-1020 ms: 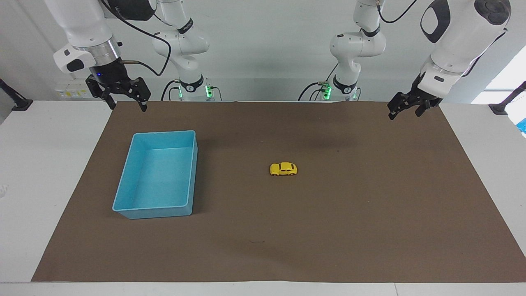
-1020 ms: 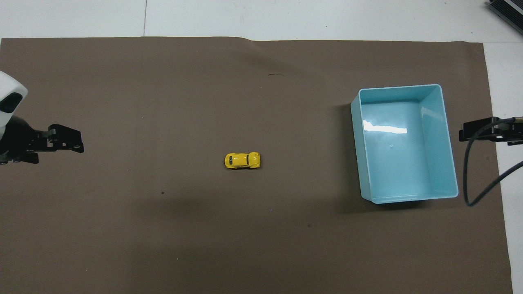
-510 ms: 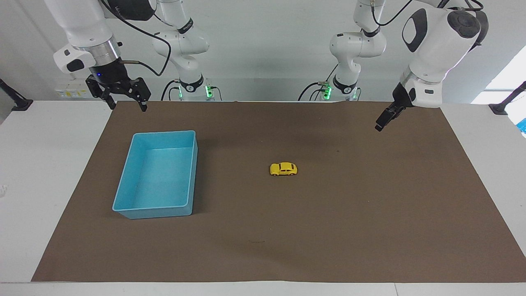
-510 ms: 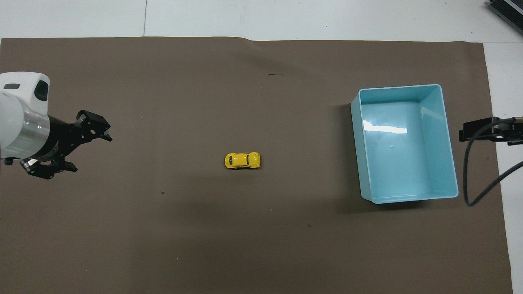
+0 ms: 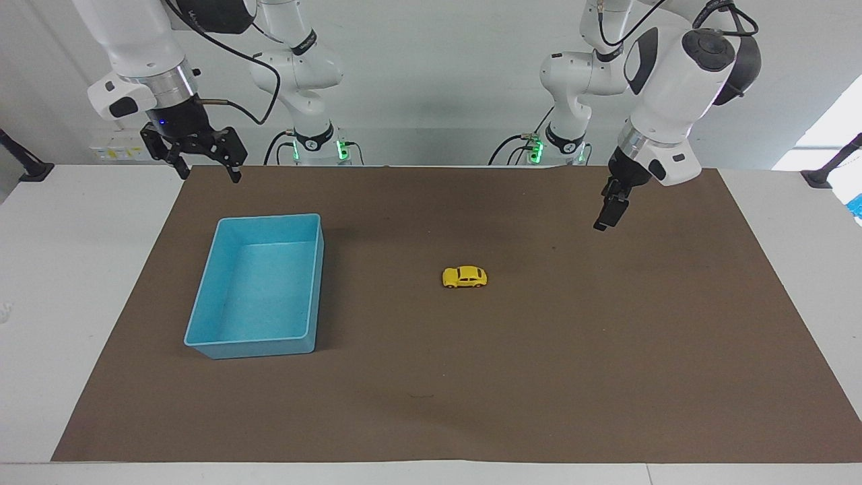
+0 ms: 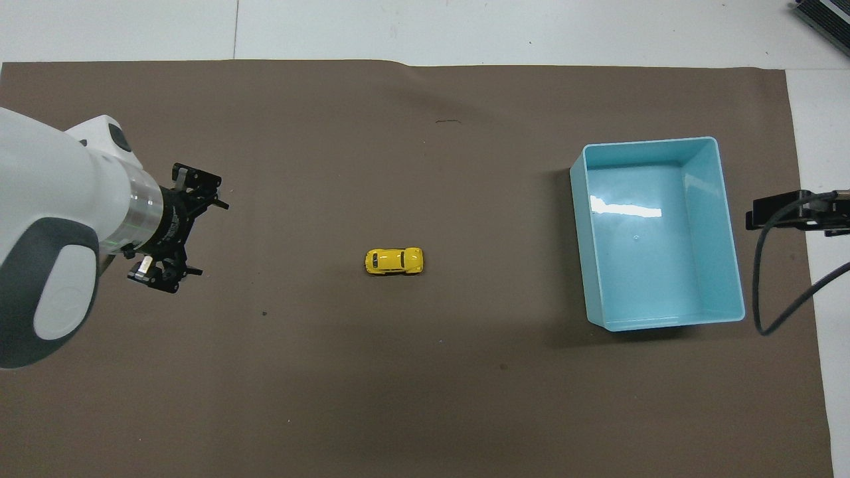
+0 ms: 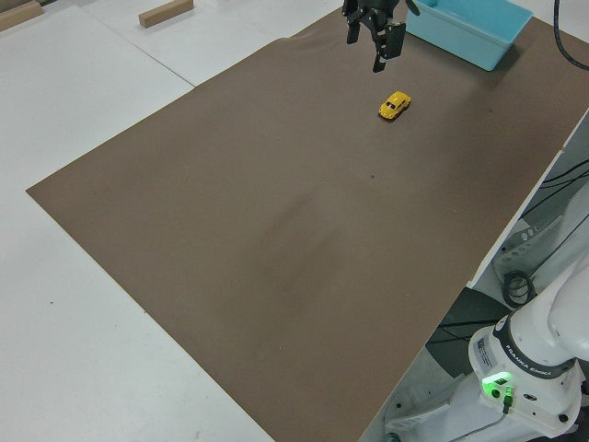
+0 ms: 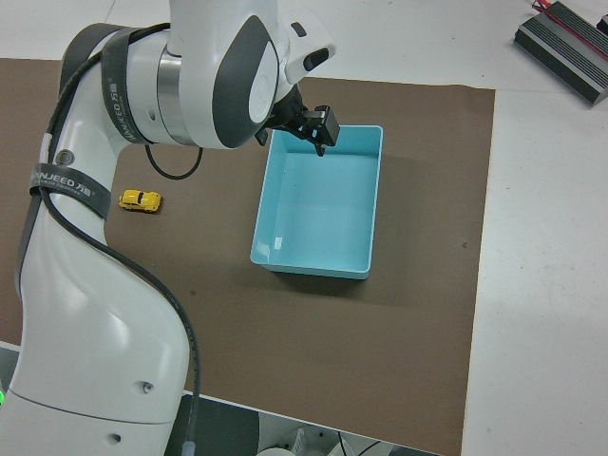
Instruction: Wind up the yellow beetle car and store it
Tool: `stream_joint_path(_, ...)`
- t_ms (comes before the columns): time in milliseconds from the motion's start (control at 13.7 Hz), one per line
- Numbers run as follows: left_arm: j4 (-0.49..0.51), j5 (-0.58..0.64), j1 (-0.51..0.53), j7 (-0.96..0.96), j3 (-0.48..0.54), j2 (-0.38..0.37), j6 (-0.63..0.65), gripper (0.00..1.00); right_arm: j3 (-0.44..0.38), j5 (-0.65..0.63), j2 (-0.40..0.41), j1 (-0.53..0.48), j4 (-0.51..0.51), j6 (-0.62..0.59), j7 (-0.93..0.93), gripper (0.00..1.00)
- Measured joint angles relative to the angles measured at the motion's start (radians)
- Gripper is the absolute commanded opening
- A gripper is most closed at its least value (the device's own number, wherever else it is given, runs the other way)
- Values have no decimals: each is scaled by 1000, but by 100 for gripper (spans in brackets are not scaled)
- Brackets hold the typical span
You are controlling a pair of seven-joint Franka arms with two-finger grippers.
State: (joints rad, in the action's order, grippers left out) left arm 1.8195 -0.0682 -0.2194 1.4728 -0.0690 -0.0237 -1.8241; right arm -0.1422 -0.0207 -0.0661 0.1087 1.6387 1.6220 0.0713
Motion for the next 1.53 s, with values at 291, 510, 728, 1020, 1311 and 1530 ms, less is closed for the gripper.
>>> stream_joint_path(291, 1, 0, -98, 216, -1, 54, -78, 100, 0, 0, 0, 0, 0, 0, 0, 100)
stream_joint_path(510, 1, 0, -166, 337, -2, 102, -112, 100, 0, 0, 0, 0, 0, 0, 0, 100)
stream_joint_path(728, -1, 7, -249, 466, -3, 180, -183, 100, 0, 0, 0, 0, 0, 0, 0, 100)
stream_joint_path(1020, -5, 19, -305, 553, -3, 256, -248, 100, 0, 0, 0, 0, 0, 0, 0, 100)
stream_joint_path(1311, -7, 56, -343, 655, -3, 322, -334, 100, 0, 0, 0, 0, 0, 0, 0, 100)
stream_joint_path(1530, -19, 122, -381, 755, -3, 397, -371, 100, 1, 0, 0, 0, 0, 0, 0, 100)
